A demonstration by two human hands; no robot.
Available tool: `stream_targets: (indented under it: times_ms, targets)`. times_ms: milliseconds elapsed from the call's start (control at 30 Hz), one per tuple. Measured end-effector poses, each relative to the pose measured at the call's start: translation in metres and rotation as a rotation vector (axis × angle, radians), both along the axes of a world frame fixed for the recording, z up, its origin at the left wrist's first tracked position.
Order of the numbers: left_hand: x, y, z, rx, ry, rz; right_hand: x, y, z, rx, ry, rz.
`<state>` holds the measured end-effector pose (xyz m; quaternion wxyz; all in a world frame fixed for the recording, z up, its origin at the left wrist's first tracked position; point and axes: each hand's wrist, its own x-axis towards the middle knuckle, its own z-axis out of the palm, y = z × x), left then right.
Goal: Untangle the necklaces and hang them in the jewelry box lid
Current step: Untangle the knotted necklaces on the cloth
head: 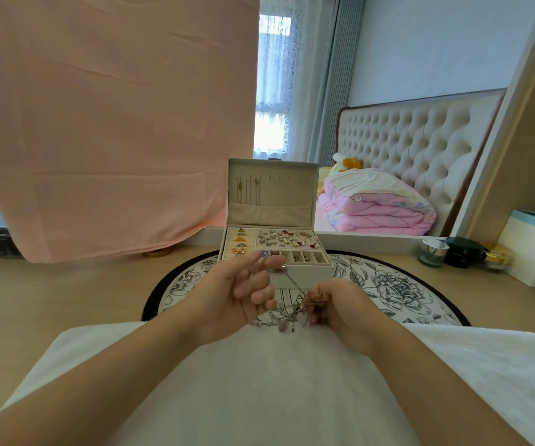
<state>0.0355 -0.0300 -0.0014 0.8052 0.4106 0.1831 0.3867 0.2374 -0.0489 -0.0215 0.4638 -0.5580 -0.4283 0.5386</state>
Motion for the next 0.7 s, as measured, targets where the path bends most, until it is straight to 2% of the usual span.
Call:
stream_targets:
  times_ms: [100,267,367,467,567,700]
  targets:
    - [0.008,0.001,0.005,0.092,0.066,-0.030,0.004,0.000,0.000,-0.002,0.115,0.008]
    - [0.011,0.009,0.009,0.112,0.006,-0.036,0.021,0.001,0.003,-0.024,0.491,-0.032]
    - [0.010,0.011,0.008,0.141,0.213,-0.029,0.025,0.004,0.000,-0.023,0.571,-0.034]
    - [0.014,0.010,0.006,0.154,0.388,-0.021,0.027,0.005,0.001,0.003,0.556,0.025]
    - [0.016,0.014,0.005,0.064,0.255,0.038,0.027,0.004,0.003,0.070,0.493,0.090]
    - [0.007,0.027,-0.003,-0.096,-0.069,0.146,0.034,0.003,-0.002,0.255,-0.052,0.150]
